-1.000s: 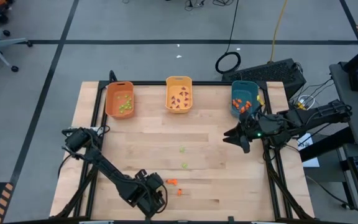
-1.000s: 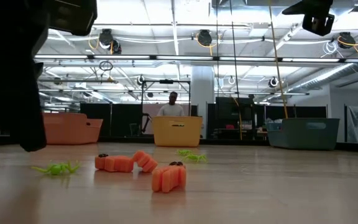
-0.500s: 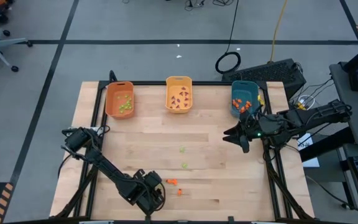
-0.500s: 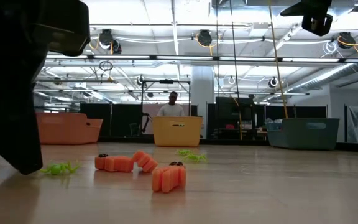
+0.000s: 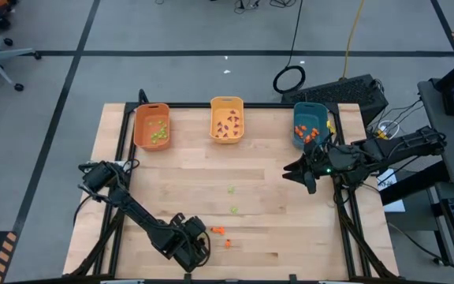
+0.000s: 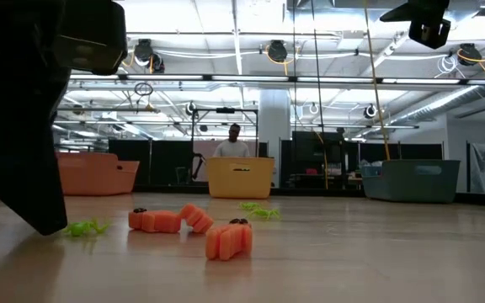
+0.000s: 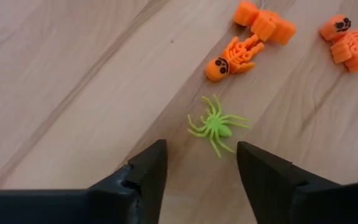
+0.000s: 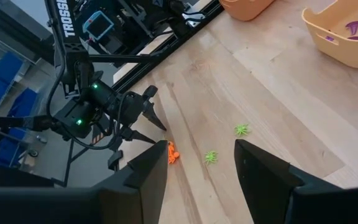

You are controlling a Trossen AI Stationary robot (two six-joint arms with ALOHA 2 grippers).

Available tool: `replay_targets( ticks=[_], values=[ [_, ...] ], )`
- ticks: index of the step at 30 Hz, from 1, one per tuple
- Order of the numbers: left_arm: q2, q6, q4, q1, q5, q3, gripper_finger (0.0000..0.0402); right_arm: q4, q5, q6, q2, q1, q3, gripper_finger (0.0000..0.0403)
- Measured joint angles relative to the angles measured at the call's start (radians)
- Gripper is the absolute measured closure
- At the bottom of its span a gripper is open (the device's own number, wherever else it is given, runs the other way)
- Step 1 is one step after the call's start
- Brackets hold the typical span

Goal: Sort Halloween decoration
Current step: Put the green spider toy into the orange bin

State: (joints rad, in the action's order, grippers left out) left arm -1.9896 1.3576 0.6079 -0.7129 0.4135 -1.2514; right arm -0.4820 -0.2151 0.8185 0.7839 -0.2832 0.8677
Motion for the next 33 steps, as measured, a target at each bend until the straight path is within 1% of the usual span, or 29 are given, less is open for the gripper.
replay_targets(
  ticks=[3, 9, 16, 20, 23, 28, 33],
  values=[
    [0.0, -0.033, 0.001, 0.009, -0.005, 0.0, 0.0239, 0.0, 0.0, 0.003, 0.0, 0.0, 0.0, 0.0232],
    [0.0, -0.05, 0.004, 0.027, -0.019, 0.0, 0.0292, 0.0, -0.001, 0.006, 0.0, 0.0, 0.0, 0.0232],
    [0.0, -0.182, -0.012, 0.048, -0.054, 0.0, 0.0344, 0.0, -0.002, 0.006, 0.0, 0.0, 0.0, 0.0232],
    [0.0, -0.238, -0.031, 0.062, -0.081, 0.0, 0.0373, 0.0, -0.002, 0.006, 0.0, 0.0, 0.0, 0.0232],
    [0.001, -0.247, -0.035, 0.071, -0.101, 0.0, 0.0395, 0.0, -0.002, 0.006, 0.0, 0.0, -0.001, 0.0232],
    [0.007, -0.241, -0.033, 0.081, -0.132, 0.0, 0.0399, 0.0, -0.002, 0.007, 0.0, 0.0, -0.001, 0.0232],
    [0.033, -0.24, -0.023, 0.095, -0.164, 0.002, 0.0401, -0.001, -0.025, 0.006, 0.0, 0.0, -0.001, 0.0232]
  ],
)
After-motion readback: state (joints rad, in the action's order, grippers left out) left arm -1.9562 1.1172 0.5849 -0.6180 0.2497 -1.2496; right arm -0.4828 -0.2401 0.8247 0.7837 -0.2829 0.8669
